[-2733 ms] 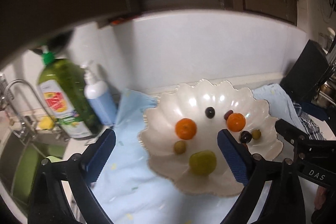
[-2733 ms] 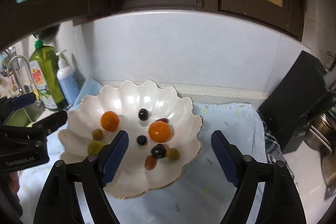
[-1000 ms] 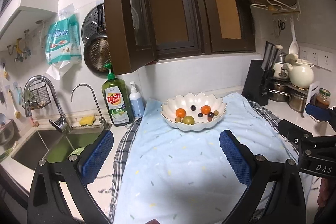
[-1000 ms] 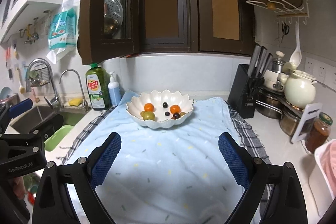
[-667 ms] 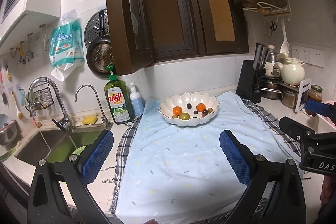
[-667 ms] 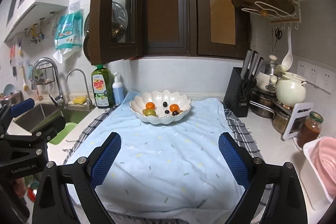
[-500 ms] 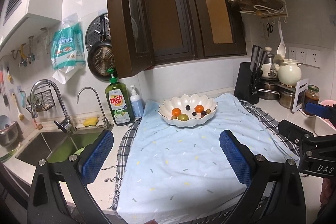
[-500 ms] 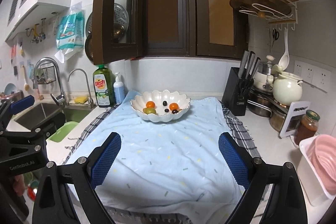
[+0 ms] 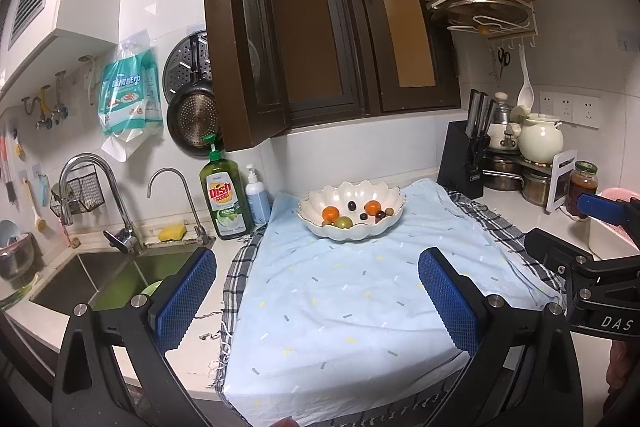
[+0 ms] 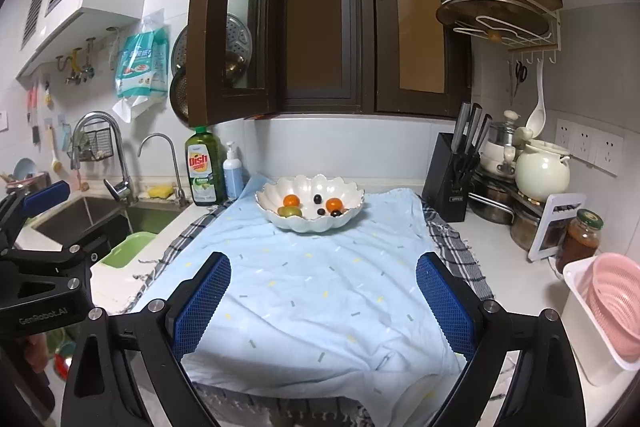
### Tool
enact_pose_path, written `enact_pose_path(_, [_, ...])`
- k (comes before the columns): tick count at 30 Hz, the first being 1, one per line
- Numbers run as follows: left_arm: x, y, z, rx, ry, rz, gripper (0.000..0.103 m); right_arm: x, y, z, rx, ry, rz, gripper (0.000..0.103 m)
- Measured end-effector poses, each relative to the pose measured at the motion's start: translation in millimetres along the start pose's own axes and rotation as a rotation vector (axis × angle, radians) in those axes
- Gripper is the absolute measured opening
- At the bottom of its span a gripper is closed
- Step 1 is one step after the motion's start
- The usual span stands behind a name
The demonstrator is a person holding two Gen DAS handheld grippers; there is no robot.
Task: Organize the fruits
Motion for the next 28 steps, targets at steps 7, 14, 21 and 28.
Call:
enact_pose_path(7, [-0.2,-1.0,-1.7,-0.004,-0.003,0.006,0.103,-3.5,-2.6,1.4,0.003,-0.004,0.004,0.095])
enact_pose_path(14, [0.1,4.5,0.5,-0.009,-0.002,0.017,0.103,-4.9,-2.7,1.9,0.007,-0.004,0.007,0.095])
enact_pose_path(21, [0.4,6.1,1.8,-0.01,-0.006,0.015,0.103,-4.7,-2.0,3.3,0.005,-0.005,0.008,0.095])
enact_pose_path(28, [1.4,8.3,1.3,-0.01,-0.006,0.019,0.103,-5.2,-0.9,3.6,0.003,-0.003,0.01,0.095])
Point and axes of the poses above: each gripper's, at about its wrist camera, not at the fingertips, and y roughly the way its jaws point, z to its left, x to its top, the point moved 4 cm from there along y, roughly the way its jaws point, and after that the axes turned 5 degrees about -x, right-handed, at the moved point
